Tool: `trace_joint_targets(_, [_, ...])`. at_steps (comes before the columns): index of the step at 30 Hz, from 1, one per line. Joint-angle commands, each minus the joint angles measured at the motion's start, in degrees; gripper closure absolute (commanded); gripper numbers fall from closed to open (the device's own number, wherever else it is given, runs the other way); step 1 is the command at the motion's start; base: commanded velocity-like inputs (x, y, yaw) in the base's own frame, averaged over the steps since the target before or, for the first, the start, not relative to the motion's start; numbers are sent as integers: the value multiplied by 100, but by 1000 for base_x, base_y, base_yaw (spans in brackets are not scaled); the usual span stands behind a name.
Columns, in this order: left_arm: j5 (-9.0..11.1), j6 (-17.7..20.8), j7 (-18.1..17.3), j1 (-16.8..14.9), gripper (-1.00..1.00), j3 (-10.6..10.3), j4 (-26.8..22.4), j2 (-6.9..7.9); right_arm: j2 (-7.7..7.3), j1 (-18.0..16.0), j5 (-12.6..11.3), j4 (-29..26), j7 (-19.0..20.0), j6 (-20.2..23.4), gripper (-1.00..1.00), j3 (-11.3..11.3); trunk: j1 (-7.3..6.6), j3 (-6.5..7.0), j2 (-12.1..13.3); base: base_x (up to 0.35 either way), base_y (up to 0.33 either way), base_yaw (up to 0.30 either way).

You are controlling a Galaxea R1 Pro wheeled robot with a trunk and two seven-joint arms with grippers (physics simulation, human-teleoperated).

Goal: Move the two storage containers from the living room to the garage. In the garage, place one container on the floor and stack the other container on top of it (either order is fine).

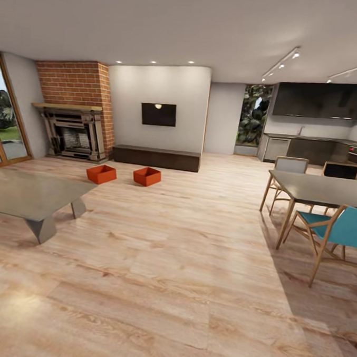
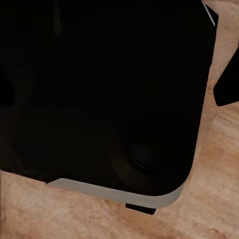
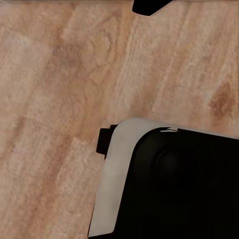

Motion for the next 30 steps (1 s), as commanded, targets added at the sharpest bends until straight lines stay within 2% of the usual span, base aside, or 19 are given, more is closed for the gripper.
trace_joint_targets(1, [18,-18,4,-3,-100,12,4,-2,0,-8,30,16,-7,-31,-100,16,3,-6,-3,322,0,-110])
trace_joint_targets(9, [29,-18,4,-3,-100,35,4,-2,0,-8,26,20,-4,-40,-100,19,3,-6,-3,322,0,-173])
trace_joint_targets(30, [46,-14,4,-3,-100,17,4,-2,0,-8,99,14,-4,-23,-100,65,3,-6,-3,322,0,-2])
